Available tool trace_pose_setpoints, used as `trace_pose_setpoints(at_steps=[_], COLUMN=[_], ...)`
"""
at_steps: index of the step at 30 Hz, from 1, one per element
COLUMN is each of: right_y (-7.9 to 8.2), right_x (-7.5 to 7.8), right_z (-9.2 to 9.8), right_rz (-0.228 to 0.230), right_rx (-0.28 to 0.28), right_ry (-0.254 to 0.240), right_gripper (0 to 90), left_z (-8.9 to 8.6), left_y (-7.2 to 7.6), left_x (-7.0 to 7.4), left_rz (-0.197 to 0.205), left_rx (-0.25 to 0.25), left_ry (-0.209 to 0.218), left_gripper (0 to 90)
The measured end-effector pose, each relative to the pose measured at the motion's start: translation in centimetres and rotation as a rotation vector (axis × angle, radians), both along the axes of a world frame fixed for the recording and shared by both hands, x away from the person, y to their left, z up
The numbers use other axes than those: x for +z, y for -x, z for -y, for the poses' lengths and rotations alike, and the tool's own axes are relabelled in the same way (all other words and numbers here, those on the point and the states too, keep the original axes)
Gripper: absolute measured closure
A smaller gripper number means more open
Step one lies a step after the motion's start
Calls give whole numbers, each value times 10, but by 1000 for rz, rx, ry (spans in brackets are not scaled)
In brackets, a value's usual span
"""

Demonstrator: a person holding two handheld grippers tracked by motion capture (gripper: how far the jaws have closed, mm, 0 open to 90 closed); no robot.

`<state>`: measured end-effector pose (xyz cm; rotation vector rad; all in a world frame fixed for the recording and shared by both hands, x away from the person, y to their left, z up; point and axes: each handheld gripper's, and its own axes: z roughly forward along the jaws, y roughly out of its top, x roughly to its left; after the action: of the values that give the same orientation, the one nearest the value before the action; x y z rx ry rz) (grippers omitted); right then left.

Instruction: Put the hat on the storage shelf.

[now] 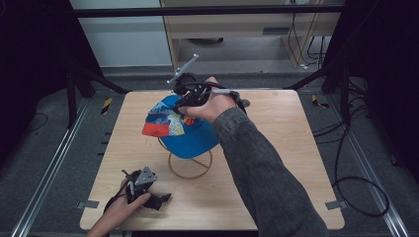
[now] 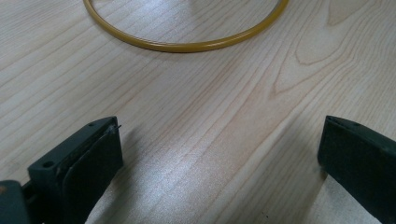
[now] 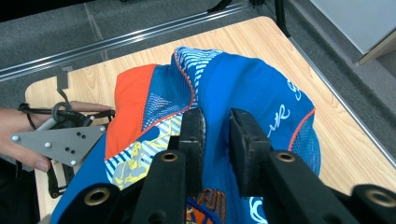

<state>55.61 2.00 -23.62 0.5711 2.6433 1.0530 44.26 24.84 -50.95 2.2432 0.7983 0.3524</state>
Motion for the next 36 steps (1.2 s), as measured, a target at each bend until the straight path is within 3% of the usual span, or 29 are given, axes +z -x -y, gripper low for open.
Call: trace_pose_setpoints(at_steps=[8, 19, 36], right_y=[1, 4, 12], right_x=[2, 2, 7], right_z=[1, -1, 11], right_rz=[4, -2, 7], right_rx=[-7, -20, -35], right_ry=[-5, -15, -42], right_gripper=[678, 510, 453], left_z=[0, 0, 0], left_y=[0, 0, 0], left_x=[0, 0, 0], left_rz=[0, 0, 0], left_rx=[0, 0, 2], left_ry=[0, 0, 1], left_gripper=[0, 0, 0])
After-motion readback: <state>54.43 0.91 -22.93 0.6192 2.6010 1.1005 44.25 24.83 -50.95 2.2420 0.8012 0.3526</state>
